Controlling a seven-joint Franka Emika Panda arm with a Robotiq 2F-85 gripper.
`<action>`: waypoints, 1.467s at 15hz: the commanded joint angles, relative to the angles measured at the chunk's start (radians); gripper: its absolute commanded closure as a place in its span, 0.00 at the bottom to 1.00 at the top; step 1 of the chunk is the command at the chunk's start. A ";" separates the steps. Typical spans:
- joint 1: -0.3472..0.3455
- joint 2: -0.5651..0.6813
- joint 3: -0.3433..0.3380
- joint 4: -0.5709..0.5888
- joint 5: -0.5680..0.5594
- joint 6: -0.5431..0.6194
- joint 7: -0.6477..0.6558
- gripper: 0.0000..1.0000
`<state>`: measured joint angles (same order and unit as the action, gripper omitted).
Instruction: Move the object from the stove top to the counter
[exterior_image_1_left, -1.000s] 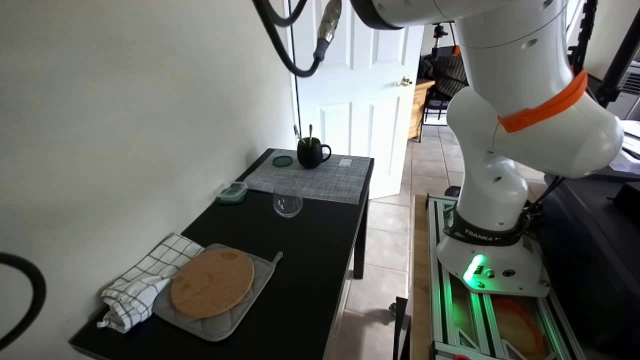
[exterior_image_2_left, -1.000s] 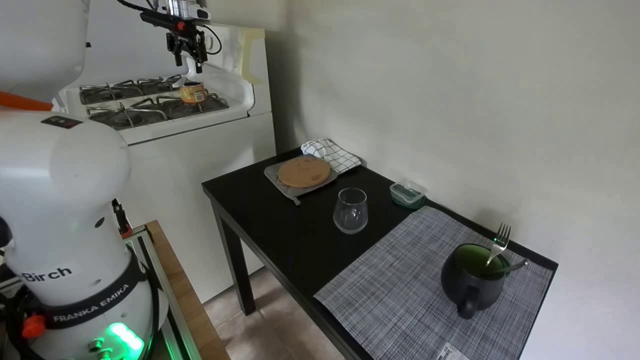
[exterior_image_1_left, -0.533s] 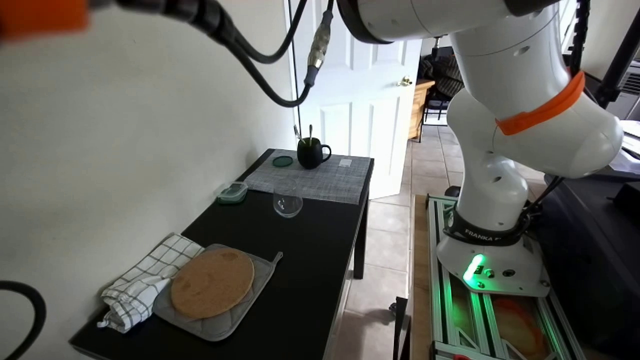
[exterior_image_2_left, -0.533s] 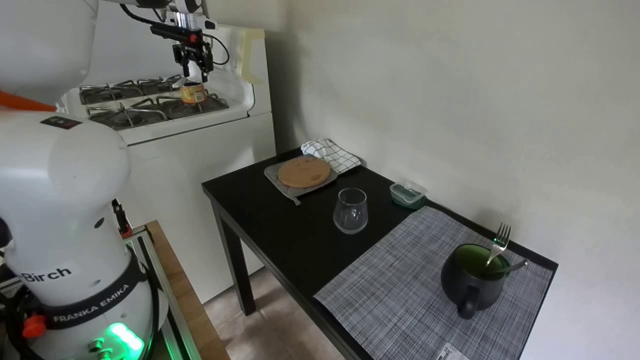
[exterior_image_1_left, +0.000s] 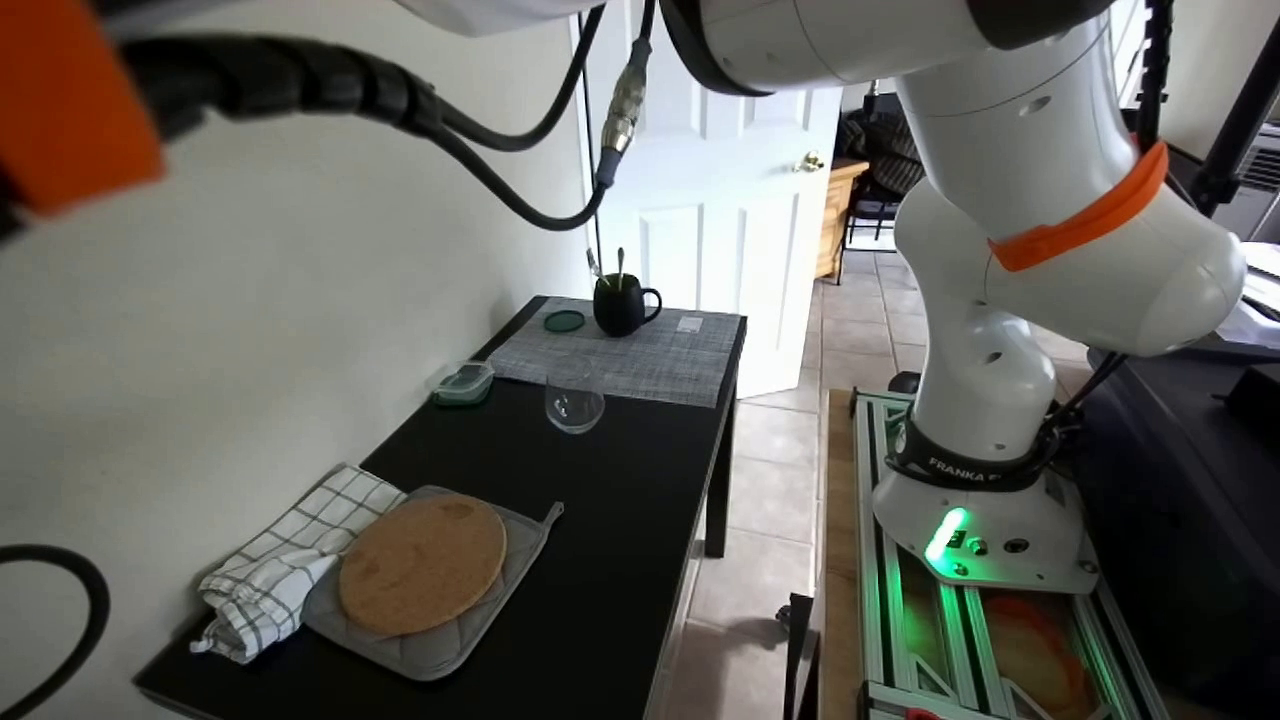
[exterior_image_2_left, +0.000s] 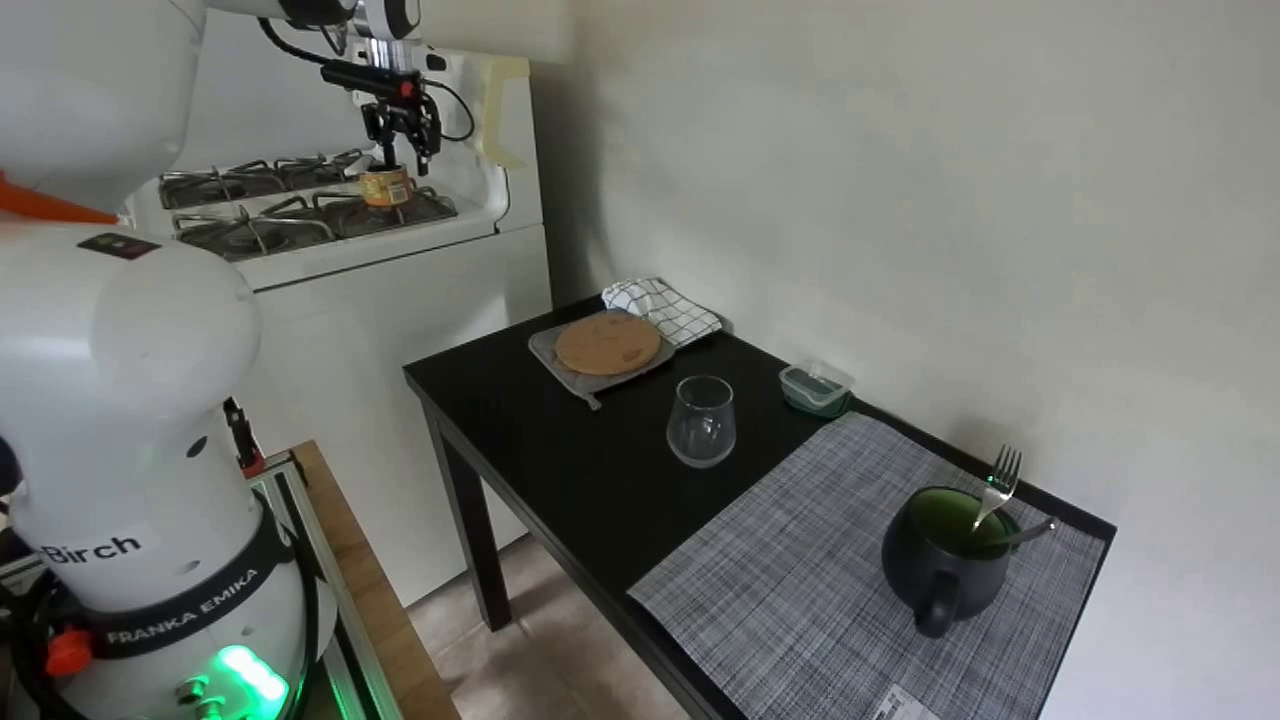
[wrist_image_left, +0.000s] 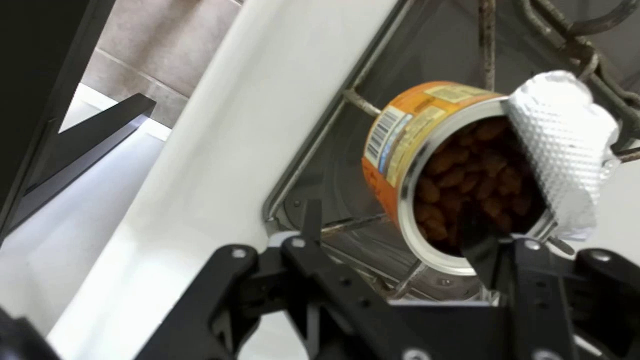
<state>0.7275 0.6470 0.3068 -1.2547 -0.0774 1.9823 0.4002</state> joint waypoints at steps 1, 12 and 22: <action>-0.002 0.020 -0.002 0.009 -0.007 0.021 -0.023 0.46; 0.005 0.006 0.001 0.017 -0.008 -0.013 -0.035 0.97; -0.007 -0.070 -0.035 0.071 -0.043 -0.202 -0.023 0.97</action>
<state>0.7279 0.6051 0.2922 -1.1951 -0.0970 1.8507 0.3704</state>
